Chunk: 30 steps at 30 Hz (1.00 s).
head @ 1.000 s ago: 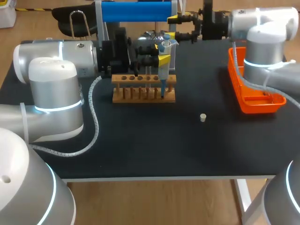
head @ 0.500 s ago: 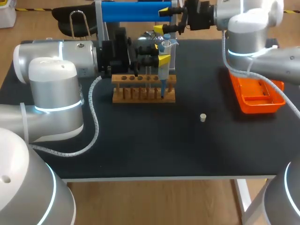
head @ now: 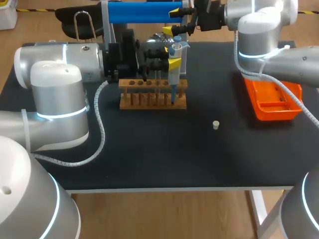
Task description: Invert the test tube, pick up the pipette, mount the tip to pipette, aspirate from beaker and dispense into the tube, eject the tip, return the pipette, and cap with the stopper.
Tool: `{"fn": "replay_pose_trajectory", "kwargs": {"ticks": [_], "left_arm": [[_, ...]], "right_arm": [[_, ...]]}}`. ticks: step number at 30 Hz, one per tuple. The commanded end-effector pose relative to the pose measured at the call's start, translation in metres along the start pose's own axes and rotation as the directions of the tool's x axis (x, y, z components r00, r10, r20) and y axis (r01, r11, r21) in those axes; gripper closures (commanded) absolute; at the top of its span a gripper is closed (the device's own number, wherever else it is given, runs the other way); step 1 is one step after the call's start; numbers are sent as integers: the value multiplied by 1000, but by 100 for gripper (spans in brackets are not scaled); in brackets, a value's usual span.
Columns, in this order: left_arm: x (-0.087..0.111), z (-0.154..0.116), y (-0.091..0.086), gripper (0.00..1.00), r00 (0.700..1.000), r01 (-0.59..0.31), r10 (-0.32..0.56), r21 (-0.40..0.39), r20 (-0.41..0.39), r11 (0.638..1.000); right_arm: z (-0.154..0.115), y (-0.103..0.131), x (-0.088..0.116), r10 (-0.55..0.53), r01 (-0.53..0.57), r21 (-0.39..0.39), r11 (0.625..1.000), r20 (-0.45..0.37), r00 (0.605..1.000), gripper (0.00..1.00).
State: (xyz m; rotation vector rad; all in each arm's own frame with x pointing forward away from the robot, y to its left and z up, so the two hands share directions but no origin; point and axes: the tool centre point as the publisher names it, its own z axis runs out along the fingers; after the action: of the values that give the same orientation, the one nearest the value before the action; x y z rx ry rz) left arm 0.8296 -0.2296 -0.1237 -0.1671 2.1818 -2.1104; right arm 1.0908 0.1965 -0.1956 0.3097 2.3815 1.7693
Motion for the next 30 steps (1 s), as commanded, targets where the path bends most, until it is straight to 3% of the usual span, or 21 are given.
{"fn": "replay_pose_trajectory", "kwargs": {"ticks": [1,14,30], "left_arm": [[0,0,0,100,1000,-1,1,2,1,1000],[0,0,0,100,1000,-1,1,2,1,1000],[0,0,0,100,1000,-1,1,2,1,1000]], "right_arm": [[2,0,-1,1,-1,4,1000,6,1000,0],[-3,0,11,-11,11,25,1000,15,1000,0],[-3,0,11,-11,11,25,1000,15,1000,0]]}}
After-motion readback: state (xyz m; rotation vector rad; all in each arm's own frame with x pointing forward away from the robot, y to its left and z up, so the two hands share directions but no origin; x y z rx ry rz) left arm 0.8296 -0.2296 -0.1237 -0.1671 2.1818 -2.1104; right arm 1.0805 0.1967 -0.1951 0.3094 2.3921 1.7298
